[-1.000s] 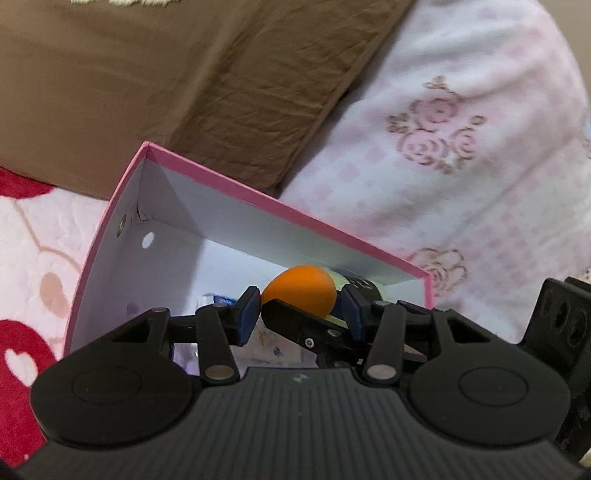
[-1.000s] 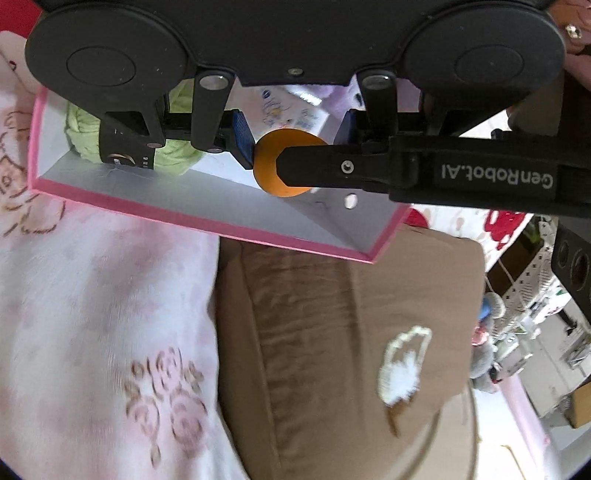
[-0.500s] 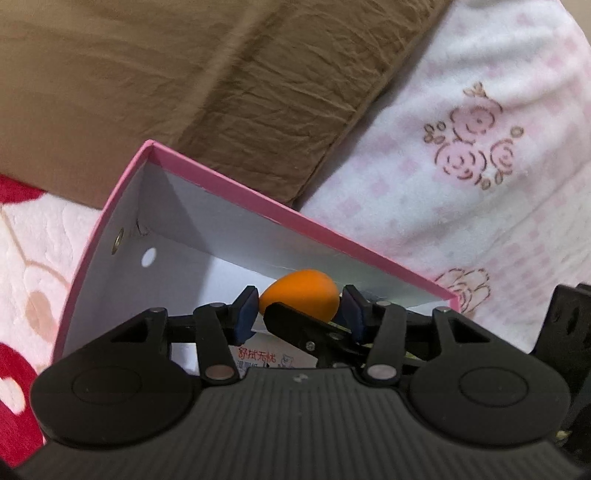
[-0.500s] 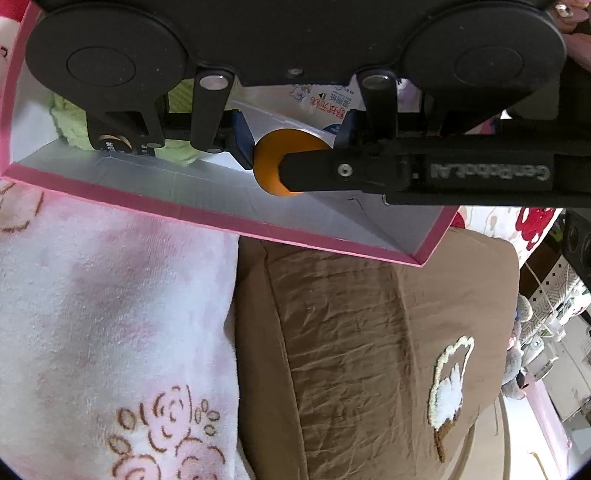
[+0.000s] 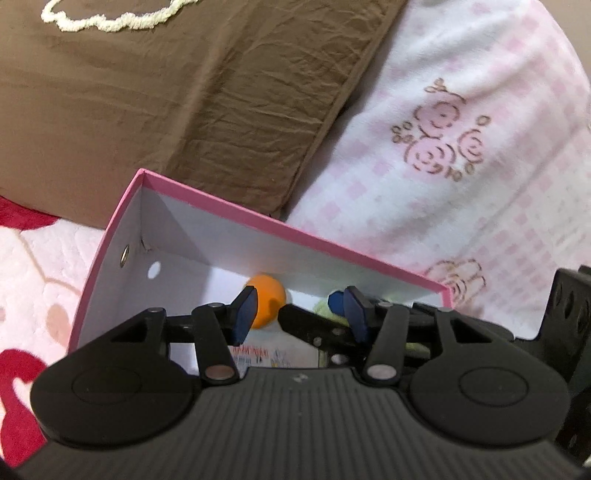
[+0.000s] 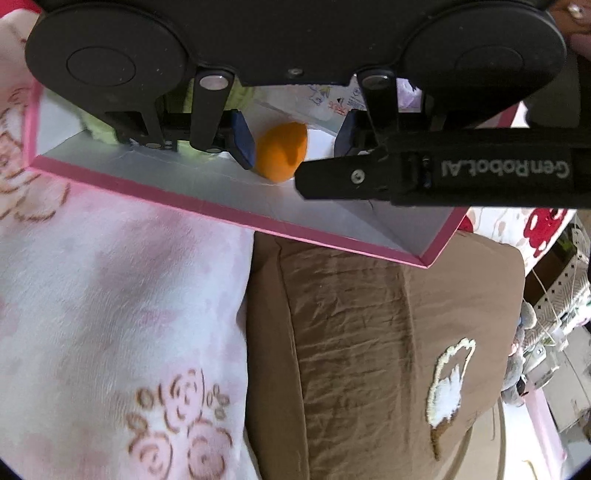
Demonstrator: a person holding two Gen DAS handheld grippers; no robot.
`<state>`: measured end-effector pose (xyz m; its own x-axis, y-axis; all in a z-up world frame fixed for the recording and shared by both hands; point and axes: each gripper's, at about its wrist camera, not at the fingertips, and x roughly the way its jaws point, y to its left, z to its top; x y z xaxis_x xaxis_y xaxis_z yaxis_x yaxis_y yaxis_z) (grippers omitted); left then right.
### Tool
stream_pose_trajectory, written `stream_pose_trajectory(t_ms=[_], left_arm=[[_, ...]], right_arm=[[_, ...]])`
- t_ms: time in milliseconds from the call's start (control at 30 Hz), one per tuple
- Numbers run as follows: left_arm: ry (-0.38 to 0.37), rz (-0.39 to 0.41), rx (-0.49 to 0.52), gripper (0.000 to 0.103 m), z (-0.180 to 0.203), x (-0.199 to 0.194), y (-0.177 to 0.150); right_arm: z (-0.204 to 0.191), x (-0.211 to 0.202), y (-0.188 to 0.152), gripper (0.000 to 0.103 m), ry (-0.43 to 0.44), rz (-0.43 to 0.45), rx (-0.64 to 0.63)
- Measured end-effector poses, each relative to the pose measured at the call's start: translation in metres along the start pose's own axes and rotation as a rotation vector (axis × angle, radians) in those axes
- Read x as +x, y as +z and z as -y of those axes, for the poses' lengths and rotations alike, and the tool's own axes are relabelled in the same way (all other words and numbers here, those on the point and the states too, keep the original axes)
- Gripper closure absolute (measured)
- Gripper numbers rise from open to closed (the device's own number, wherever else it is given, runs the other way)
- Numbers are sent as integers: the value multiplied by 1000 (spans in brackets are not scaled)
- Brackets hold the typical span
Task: Organize objects
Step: 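Lower the sponge into the pink box and open the left gripper, then withdraw the left tool from the box toward the blue-printed wipe packet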
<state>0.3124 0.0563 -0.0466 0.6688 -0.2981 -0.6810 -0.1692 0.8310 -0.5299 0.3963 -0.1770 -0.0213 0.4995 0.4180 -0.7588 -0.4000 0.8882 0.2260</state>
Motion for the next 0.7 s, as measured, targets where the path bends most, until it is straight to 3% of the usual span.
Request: stream_pose_trajectory(t_ms=[267,533,700], left_arm=[[65,-4,88,54,17,-35,-10],[64,45,132,52,20,-88,-27],[105,39,181,51,27,-114,-38]], right_arm=[[-9,-37,-13,50,27,18,-55],[-27,-85,-28,50,39,48,-122],[-37,-124,-42,39,55,100,-152]])
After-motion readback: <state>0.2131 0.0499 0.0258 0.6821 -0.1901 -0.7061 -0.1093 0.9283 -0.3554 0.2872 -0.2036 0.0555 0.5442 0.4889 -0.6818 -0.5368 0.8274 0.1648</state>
